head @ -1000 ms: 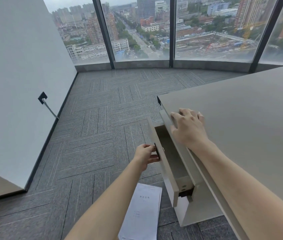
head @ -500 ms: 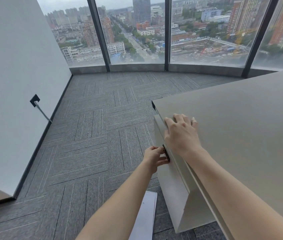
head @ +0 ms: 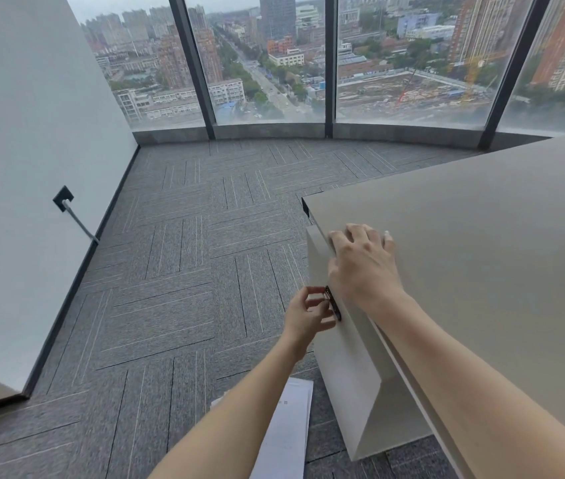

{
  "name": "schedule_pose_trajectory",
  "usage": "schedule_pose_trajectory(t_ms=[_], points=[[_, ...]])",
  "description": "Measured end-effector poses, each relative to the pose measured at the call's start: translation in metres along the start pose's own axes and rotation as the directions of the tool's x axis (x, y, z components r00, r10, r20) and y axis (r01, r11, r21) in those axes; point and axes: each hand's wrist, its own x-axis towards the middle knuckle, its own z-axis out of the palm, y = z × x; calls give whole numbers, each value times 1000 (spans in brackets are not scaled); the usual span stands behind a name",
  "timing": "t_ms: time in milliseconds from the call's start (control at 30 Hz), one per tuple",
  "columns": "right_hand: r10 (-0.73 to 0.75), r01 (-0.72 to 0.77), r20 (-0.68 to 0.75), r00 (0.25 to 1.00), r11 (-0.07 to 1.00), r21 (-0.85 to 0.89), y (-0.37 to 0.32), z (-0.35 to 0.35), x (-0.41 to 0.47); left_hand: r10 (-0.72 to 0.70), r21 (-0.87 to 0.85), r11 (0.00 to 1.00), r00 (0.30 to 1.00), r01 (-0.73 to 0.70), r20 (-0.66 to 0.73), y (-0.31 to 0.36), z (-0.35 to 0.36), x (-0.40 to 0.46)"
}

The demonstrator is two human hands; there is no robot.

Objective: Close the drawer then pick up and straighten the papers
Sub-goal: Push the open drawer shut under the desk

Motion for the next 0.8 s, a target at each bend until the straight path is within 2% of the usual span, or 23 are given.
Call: schedule_pose_trajectory(t_ms=[233,433,600,800], points=[[0,0,-3,1000,1000,11,0,1,1,99,139,987,991,-86,-91,-7,4,3],[3,-3,-9,1000,1000,8,1,3,1,142,256,962,977,-98,-160,-12,11,7],[5,-5,-5,1000,1000,-3,2,2,0,85,325,945,990,-45,-112,-3,8,-1],[2,-1,30,1000,1000,-26,-1,-3,-5,112,581,812,992,-61,-53,33,-34,-32]])
